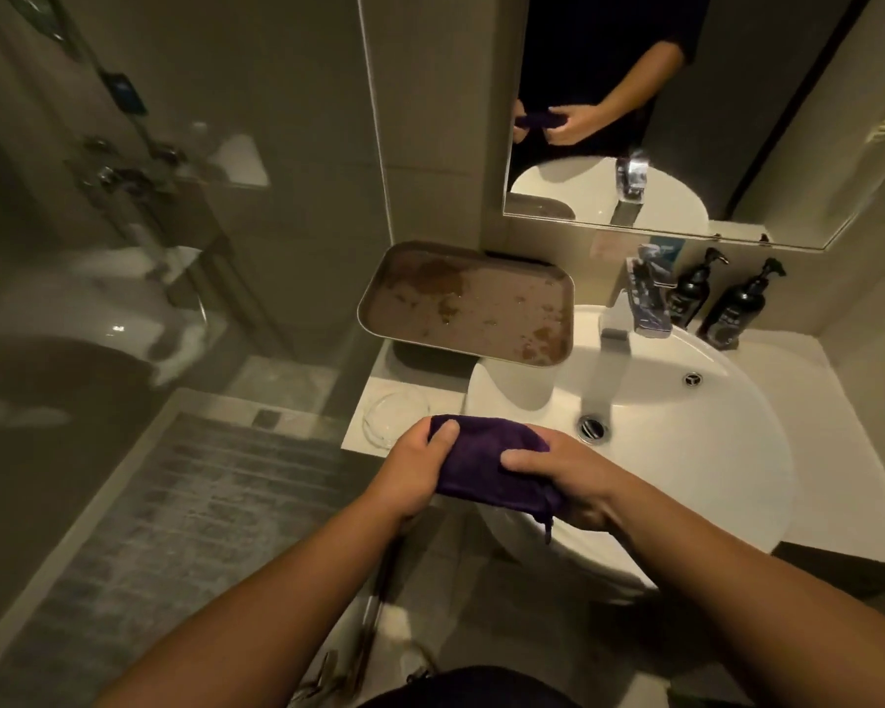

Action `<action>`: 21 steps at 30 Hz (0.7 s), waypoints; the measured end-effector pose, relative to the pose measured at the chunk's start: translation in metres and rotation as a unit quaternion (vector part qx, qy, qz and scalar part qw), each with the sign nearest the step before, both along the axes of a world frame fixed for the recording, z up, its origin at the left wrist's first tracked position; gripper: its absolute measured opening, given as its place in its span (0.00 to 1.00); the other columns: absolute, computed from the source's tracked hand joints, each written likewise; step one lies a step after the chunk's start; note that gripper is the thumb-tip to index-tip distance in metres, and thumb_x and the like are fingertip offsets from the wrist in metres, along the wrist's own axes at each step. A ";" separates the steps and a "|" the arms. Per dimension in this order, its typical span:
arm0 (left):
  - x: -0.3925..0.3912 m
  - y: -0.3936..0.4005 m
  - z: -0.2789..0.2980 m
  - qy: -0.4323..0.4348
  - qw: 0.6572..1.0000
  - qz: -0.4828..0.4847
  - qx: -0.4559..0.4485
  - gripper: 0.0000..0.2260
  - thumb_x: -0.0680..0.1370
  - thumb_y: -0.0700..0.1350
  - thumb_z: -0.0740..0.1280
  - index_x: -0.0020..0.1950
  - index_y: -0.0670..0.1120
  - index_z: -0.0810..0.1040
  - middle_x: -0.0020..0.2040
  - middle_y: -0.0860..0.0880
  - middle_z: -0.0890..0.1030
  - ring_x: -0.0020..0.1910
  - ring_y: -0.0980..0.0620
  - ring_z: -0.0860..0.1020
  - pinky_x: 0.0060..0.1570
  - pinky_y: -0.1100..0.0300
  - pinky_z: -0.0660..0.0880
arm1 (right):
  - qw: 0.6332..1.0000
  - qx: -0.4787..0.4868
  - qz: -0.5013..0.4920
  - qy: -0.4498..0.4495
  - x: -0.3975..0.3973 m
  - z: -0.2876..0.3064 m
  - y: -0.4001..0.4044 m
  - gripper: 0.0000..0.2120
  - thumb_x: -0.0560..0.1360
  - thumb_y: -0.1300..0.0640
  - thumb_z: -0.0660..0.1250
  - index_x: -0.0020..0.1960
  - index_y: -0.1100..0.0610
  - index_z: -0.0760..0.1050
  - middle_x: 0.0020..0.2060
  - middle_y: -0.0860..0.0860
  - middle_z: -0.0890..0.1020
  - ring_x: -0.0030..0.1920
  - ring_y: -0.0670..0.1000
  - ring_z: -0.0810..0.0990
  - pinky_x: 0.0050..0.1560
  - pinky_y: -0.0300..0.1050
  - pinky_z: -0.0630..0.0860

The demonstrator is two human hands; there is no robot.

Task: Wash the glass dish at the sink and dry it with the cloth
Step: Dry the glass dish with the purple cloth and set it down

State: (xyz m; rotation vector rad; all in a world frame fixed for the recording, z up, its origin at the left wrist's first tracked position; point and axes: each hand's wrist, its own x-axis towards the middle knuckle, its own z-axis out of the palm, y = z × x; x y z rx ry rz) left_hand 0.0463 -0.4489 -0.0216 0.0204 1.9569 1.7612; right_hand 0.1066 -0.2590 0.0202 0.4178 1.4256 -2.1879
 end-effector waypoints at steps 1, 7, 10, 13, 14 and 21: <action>-0.004 -0.002 -0.004 -0.009 1.000 0.011 0.009 0.17 0.77 0.59 0.62 0.58 0.51 0.78 0.54 0.46 0.84 0.55 0.46 0.82 0.60 0.44 0.78 | 1.000 0.003 -0.006 -0.013 -0.007 -0.001 -0.005 0.25 0.70 0.62 0.74 0.65 0.60 0.74 0.57 0.60 0.83 0.57 0.59 0.83 0.53 0.50 0.80; -0.015 -0.019 -0.033 -0.107 0.984 0.091 0.105 0.12 0.83 0.48 0.61 0.61 0.42 0.77 0.55 0.42 0.84 0.55 0.45 0.82 0.56 0.50 0.80 | 0.998 -0.033 -0.036 -0.051 -0.037 -0.012 -0.035 0.16 0.74 0.67 0.68 0.62 0.61 0.74 0.53 0.61 0.84 0.50 0.57 0.84 0.46 0.47 0.83; -0.024 -0.037 -0.049 -0.107 0.986 0.107 0.064 0.11 0.82 0.49 0.62 0.55 0.42 0.77 0.46 0.43 0.82 0.42 0.49 0.81 0.43 0.53 0.80 | 0.973 0.216 0.080 0.018 -0.063 -0.006 -0.037 0.11 0.76 0.62 0.68 0.58 0.55 0.74 0.51 0.57 0.83 0.50 0.55 0.83 0.50 0.48 0.83; -0.042 -0.056 -0.063 -0.107 0.982 0.153 -0.021 0.11 0.83 0.49 0.58 0.49 0.45 0.75 0.37 0.47 0.75 0.31 0.54 0.72 0.29 0.62 0.68 | 0.832 0.488 0.215 0.151 -0.102 -0.001 -0.035 0.09 0.75 0.56 0.71 0.52 0.51 0.73 0.47 0.51 0.81 0.48 0.50 0.80 0.46 0.41 0.80; -0.049 -0.061 -0.067 -0.110 0.977 0.180 -0.034 0.11 0.84 0.49 0.58 0.48 0.45 0.75 0.36 0.48 0.75 0.31 0.55 0.71 0.28 0.63 0.67 | 0.774 0.549 0.244 0.201 -0.117 -0.001 -0.036 0.09 0.74 0.54 0.71 0.51 0.50 0.73 0.45 0.50 0.80 0.45 0.49 0.79 0.44 0.39 0.77; -0.089 -0.070 -0.074 -0.082 0.960 0.258 -0.067 0.07 0.82 0.45 0.58 0.47 0.46 0.73 0.37 0.48 0.76 0.33 0.52 0.72 0.32 0.60 0.69 | 0.416 0.649 0.494 0.402 -0.199 -0.039 -0.074 0.22 0.76 0.51 0.69 0.69 0.51 0.70 0.59 0.52 0.76 0.57 0.55 0.77 0.53 0.45 0.77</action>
